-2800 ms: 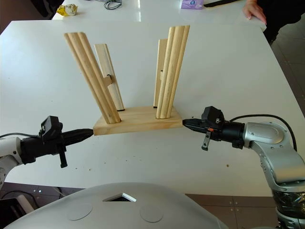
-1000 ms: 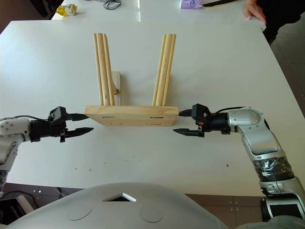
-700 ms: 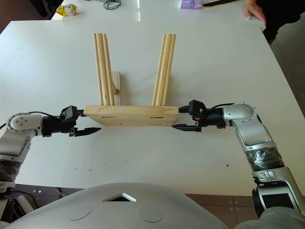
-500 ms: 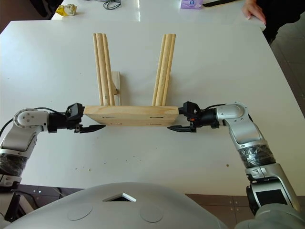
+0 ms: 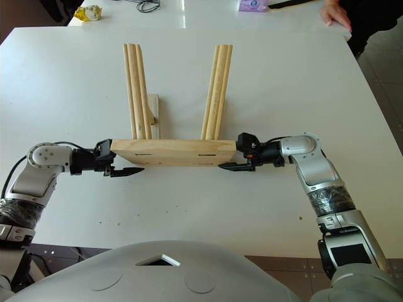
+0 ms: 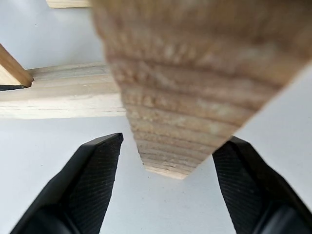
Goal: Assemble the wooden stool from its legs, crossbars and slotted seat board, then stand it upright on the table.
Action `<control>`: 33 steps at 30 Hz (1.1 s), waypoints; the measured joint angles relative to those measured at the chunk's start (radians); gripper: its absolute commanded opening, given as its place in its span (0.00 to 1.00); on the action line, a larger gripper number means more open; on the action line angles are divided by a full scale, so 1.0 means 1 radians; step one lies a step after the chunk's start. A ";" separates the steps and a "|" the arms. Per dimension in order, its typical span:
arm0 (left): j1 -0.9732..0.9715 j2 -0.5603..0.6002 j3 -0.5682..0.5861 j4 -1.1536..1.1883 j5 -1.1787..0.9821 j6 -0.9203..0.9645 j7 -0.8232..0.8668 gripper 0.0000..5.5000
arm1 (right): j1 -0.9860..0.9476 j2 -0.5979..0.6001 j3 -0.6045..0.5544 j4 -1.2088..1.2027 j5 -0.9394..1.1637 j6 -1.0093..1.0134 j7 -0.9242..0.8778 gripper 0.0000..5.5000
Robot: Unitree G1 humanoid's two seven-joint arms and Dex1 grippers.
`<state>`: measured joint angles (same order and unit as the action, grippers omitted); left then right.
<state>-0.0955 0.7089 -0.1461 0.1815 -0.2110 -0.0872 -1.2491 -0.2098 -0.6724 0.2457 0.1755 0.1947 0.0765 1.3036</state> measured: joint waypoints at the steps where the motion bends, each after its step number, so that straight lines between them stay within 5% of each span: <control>1: 0.000 -0.005 0.000 0.004 0.000 0.000 0.004 0.48 | 0.000 0.000 0.000 0.000 0.000 0.000 0.004 0.37; 8: -0.003 -0.017 0.006 -0.002 -0.022 0.016 0.005 0.30 | 0.006 0.000 -0.003 -0.019 0.002 0.008 0.016 0.26; 24: 0.135 0.089 0.117 -0.332 -0.272 0.386 -0.083 0.27 | 0.042 -0.116 -0.098 -0.225 0.192 0.310 0.146 0.26; 33: 0.527 0.189 0.421 -0.792 -0.651 0.692 -0.005 0.27 | 0.374 -0.322 -0.451 -0.673 0.567 0.674 0.140 0.26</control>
<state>0.4314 0.8976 0.2750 -0.6102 -0.8623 0.6049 -1.2539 0.1644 -0.9949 -0.2058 -0.4977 0.7615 0.7502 1.4438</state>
